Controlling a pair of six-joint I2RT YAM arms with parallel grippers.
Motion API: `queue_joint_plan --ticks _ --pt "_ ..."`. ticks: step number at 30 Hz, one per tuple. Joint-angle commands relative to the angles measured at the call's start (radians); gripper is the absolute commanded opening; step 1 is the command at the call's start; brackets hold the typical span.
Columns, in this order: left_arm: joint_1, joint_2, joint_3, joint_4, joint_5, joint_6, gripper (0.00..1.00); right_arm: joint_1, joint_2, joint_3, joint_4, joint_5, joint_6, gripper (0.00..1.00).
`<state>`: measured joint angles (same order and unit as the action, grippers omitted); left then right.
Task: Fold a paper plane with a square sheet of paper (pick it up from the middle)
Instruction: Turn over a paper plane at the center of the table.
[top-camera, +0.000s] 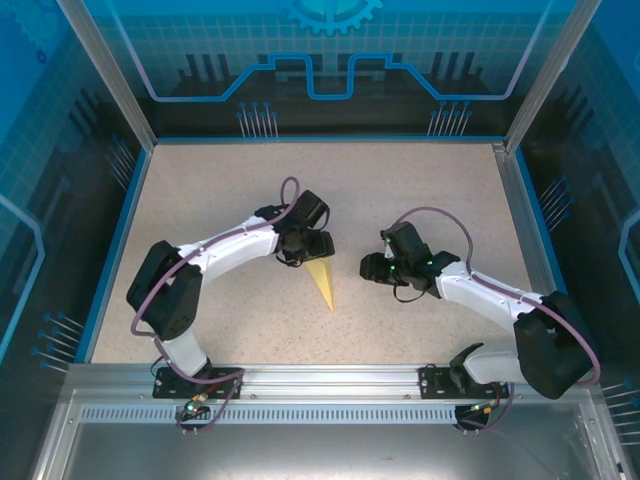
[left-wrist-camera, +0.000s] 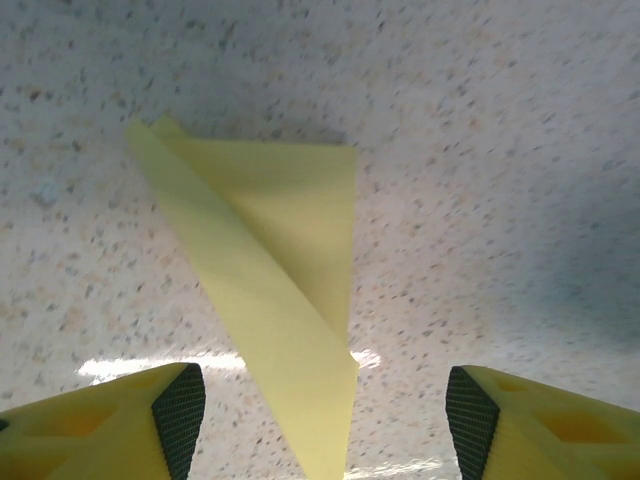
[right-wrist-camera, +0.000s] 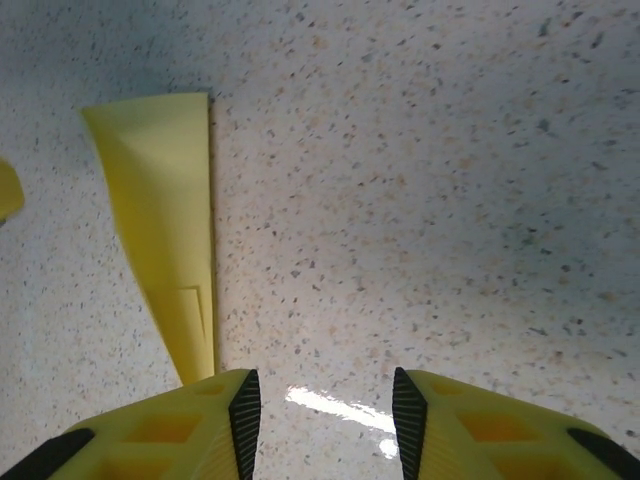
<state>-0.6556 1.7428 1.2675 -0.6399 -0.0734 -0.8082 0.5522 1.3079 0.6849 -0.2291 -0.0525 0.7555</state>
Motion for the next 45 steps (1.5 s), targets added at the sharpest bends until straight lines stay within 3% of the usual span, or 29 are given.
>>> queue_joint_plan --ticks 1,9,26,39,45 --pt "-0.025 0.061 0.059 -0.178 -0.122 -0.058 0.69 -0.023 0.012 -0.02 0.034 -0.015 0.023 0.42" --pt "-0.039 0.132 0.131 -0.198 -0.097 -0.073 0.69 -0.038 0.01 -0.051 0.083 -0.055 0.029 0.52" --pt "-0.044 0.199 0.167 -0.191 -0.039 -0.069 0.68 -0.044 0.057 -0.04 0.103 -0.101 0.027 0.55" --pt "-0.042 0.199 0.148 -0.165 -0.017 -0.08 0.48 -0.043 0.063 -0.036 0.09 -0.112 0.024 0.56" --pt "-0.039 0.182 0.138 -0.153 -0.019 -0.078 0.33 -0.043 0.062 -0.028 0.082 -0.118 0.019 0.56"
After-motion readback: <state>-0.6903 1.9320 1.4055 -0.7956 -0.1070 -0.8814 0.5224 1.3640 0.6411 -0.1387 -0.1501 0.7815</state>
